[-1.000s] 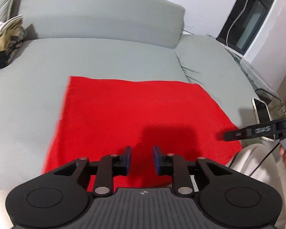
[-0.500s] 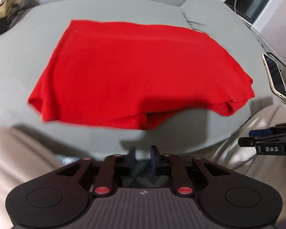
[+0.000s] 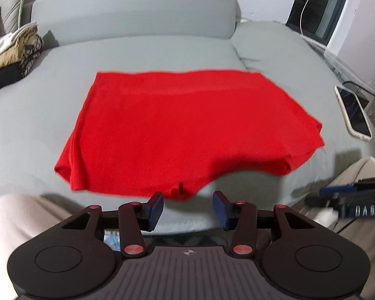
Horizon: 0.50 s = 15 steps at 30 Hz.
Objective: Fold clothes
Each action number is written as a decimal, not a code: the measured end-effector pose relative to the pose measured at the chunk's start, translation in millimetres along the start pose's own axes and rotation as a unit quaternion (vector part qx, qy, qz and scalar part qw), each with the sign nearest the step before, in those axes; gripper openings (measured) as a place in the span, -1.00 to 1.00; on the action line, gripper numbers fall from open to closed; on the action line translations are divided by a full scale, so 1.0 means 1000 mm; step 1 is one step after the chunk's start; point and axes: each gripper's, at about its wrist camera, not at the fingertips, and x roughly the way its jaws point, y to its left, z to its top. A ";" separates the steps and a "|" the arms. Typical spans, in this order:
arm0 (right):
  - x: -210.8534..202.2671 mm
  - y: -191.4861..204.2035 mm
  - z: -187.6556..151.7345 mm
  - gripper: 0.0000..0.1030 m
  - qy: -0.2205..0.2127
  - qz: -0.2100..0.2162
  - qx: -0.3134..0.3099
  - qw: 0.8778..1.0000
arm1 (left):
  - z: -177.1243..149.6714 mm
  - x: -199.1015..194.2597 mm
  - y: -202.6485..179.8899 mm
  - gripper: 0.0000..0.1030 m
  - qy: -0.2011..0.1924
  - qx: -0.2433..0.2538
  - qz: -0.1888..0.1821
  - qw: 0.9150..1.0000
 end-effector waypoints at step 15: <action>0.041 -0.022 0.042 -0.52 -0.031 -0.052 0.029 0.998 | 0.003 0.054 -0.043 -0.37 0.075 0.065 0.003 0.995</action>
